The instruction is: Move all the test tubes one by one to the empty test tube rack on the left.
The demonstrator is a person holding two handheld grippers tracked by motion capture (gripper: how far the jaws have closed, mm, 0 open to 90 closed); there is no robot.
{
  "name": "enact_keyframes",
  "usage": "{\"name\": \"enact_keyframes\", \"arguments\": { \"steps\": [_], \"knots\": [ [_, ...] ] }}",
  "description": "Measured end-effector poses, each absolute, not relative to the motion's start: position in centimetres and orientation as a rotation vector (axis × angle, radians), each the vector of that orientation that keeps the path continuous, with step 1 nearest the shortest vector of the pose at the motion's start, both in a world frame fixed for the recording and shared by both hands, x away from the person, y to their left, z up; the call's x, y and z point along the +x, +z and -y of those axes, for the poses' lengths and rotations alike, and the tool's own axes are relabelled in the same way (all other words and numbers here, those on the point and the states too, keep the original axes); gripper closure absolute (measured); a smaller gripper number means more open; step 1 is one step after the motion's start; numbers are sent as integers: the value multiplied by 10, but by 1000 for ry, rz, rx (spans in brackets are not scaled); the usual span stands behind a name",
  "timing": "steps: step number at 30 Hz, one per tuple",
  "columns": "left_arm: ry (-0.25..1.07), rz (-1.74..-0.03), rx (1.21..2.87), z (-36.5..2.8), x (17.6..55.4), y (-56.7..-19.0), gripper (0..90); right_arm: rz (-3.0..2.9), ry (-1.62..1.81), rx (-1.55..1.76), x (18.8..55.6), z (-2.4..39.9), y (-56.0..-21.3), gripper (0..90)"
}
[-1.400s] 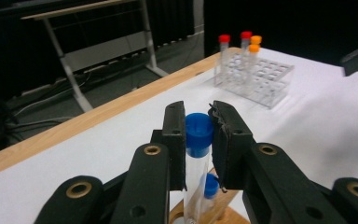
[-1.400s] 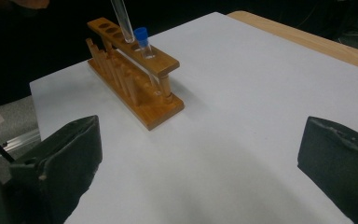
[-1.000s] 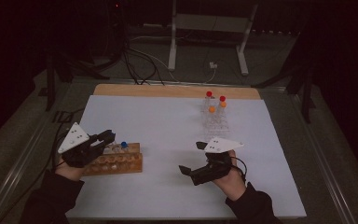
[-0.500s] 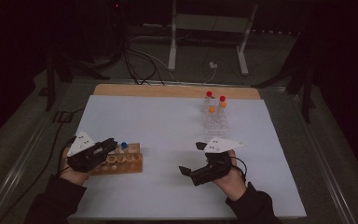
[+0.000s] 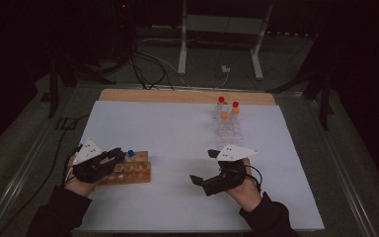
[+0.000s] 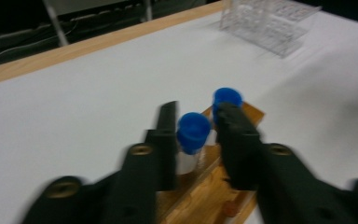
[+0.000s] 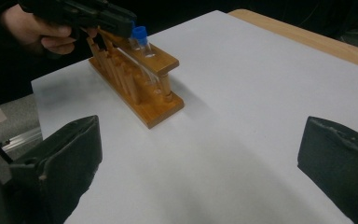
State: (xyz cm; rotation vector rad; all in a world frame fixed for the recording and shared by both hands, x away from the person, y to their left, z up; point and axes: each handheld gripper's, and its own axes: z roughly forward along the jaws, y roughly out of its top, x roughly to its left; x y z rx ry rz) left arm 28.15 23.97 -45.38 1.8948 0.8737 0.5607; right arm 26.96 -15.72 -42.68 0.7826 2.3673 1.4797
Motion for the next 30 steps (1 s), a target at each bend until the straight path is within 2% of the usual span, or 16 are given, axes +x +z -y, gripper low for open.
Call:
{"name": "enact_keyframes", "arguments": {
  "steps": [4, 9, 16, 21, 23, 25, 26, 27, 29, 30],
  "knots": [
    [568, -836, 1877, -240, 274, -446, 402, -2343, 1484, 789, 272, 161, -423, 0],
    [531, -786, 1851, -236, 262, -440, 191, -2274, 1481, 814, 280, 173, -414, 0],
    [496, -744, 1824, -230, 250, -433, 21, -2163, 1424, 872, 304, 194, -406, 0],
    [495, -718, 1819, -225, 241, -432, 17, -2122, 1367, 930, 326, 206, -411, 1],
    [485, -707, 1823, -222, 238, -433, 16, -2092, 1326, 981, 337, 211, -416, 62],
    [469, -693, 1836, -219, 235, -434, 17, -2090, 1294, 1019, 348, 214, -421, 69],
    [472, -690, 1841, -217, 234, -435, 17, -2083, 1282, 1038, 353, 216, -425, 116],
    [459, -681, 1845, -216, 233, -436, 17, -2093, 1278, 1045, 358, 217, -428, 199],
    [452, -677, 1855, -212, 232, -439, 17, -2079, 1253, 1073, 367, 220, -434, 211],
    [441, -668, 1862, -211, 231, -440, 17, -2086, 1237, 1087, 373, 220, -437, 245]
  ]
}}
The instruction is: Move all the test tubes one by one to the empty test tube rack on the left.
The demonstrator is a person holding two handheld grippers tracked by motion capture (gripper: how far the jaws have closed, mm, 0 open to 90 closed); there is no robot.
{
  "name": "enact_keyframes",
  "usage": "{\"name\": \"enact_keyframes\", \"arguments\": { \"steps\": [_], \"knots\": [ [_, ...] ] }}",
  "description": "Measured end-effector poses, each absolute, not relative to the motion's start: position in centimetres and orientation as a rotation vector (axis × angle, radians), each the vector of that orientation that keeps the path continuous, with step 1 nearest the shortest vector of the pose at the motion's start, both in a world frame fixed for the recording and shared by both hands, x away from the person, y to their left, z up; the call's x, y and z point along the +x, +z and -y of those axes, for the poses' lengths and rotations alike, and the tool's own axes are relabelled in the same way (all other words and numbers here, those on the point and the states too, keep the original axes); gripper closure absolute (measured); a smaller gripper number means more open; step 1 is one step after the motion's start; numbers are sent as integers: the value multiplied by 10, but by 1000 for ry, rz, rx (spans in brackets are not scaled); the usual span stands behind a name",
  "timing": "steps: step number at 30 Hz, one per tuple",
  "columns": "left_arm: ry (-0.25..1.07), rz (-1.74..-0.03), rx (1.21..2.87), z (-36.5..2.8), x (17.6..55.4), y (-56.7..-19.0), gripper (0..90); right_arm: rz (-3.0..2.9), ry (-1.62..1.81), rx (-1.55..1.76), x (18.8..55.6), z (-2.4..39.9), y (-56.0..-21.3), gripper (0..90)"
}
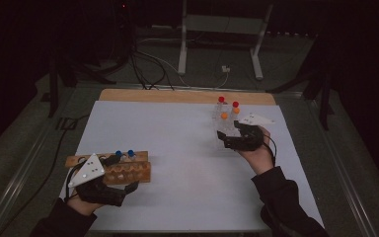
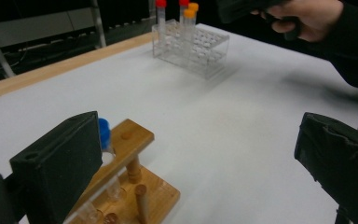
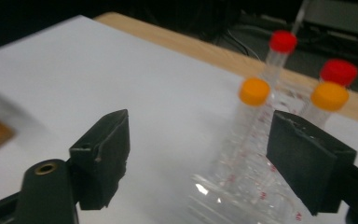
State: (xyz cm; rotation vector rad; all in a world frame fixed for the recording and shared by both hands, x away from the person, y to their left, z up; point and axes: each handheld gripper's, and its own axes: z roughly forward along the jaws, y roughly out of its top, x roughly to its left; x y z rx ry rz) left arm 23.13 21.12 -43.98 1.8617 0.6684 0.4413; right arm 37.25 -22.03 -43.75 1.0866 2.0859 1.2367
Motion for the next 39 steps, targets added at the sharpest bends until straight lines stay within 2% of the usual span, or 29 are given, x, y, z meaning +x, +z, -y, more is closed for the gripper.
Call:
{"name": "enact_keyframes", "arguments": {
  "steps": [5, 14, 29, 39],
  "knots": [
    [442, -655, 1890, -206, 230, -444, 17, -2073, 1192, 1161, 392, 223, -450, 415],
    [428, -639, 1895, -204, 230, -445, 17, -2087, 1104, 1227, 416, 220, -460, 584],
    [423, -651, 1903, -205, 232, -446, 17, -2070, 1030, 1282, 432, 206, -467, 733],
    [417, -654, 1909, -205, 233, -447, 17, -2058, 1024, 1261, 430, 204, -460, 744]
  ]
}}
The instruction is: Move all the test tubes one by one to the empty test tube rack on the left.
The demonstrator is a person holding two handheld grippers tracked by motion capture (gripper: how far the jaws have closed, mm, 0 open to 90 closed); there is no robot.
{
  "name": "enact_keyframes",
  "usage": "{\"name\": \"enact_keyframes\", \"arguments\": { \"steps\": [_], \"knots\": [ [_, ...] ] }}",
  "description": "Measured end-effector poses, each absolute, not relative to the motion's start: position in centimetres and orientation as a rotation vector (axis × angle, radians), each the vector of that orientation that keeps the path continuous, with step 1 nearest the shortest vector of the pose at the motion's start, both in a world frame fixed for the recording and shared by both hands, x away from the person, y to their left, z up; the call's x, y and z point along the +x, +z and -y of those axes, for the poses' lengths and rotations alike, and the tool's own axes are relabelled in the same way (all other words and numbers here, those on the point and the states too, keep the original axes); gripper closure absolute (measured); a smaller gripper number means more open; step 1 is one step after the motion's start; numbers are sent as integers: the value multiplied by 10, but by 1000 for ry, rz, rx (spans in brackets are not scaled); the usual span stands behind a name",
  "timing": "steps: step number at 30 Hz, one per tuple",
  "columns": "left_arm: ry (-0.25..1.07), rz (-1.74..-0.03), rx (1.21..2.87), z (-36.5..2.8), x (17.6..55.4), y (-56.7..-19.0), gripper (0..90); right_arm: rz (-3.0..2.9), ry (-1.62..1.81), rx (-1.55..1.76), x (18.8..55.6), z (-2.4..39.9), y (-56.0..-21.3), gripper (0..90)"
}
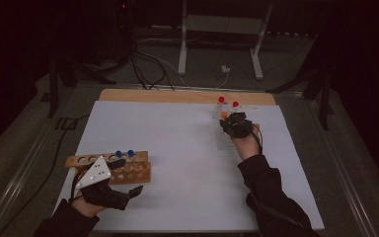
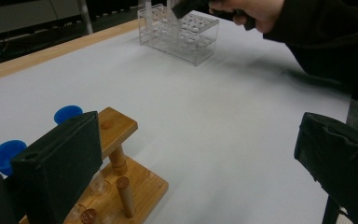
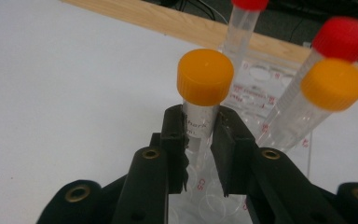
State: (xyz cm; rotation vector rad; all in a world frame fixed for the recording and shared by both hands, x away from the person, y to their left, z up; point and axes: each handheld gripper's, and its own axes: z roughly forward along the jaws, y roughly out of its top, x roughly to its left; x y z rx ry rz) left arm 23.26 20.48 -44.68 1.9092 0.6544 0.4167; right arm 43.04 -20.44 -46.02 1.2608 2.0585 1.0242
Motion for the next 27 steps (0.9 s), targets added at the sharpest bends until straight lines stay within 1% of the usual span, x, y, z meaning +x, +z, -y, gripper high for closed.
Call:
{"name": "enact_keyframes", "arguments": {
  "steps": [20, 27],
  "knots": [
    [392, -643, 1905, -203, 232, -443, 17, -2029, 1052, 1115, 404, 203, -404, 745],
    [372, -632, 1904, -200, 232, -441, 17, -2060, 1097, 1062, 388, 199, -394, 745]
  ]
}}
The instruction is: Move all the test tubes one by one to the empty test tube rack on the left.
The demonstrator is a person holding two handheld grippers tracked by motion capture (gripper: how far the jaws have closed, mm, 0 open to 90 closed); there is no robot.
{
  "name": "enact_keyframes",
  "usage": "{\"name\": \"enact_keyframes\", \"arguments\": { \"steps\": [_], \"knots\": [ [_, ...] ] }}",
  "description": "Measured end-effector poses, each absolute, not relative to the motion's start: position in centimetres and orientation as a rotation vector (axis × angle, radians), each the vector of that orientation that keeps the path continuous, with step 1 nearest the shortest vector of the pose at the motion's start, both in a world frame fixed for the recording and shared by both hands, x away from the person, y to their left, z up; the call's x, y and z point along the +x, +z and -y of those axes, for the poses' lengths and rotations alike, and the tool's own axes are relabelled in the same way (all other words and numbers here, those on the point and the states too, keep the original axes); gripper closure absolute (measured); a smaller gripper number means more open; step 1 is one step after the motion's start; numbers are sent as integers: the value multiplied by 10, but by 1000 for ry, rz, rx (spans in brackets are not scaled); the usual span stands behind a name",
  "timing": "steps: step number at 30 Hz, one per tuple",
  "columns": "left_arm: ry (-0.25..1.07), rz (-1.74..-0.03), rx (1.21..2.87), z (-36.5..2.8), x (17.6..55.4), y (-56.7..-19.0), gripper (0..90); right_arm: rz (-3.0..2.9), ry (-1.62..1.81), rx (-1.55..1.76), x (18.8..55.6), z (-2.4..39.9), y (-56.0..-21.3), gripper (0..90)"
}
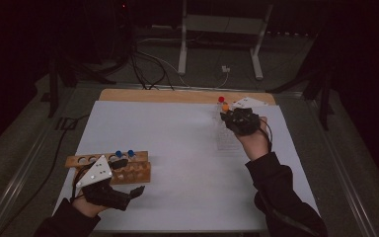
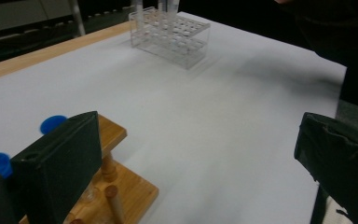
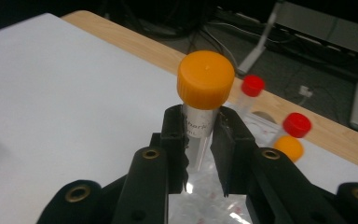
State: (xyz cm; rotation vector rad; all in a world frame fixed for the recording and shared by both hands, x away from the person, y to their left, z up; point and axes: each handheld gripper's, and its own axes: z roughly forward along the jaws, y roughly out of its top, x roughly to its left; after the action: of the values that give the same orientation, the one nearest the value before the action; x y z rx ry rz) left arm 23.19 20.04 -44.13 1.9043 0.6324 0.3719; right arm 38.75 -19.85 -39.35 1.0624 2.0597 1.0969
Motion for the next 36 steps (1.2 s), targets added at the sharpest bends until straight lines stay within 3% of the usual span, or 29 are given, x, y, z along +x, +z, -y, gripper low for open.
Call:
{"name": "enact_keyframes", "arguments": {
  "steps": [19, 36],
  "knots": [
    [348, -603, 1913, -185, 229, -437, 20, -2247, 1163, 878, 328, 169, -412, 745],
    [307, -547, 1928, -148, 231, -431, 48, -2431, 1243, 709, 272, 135, -439, 744]
  ]
}}
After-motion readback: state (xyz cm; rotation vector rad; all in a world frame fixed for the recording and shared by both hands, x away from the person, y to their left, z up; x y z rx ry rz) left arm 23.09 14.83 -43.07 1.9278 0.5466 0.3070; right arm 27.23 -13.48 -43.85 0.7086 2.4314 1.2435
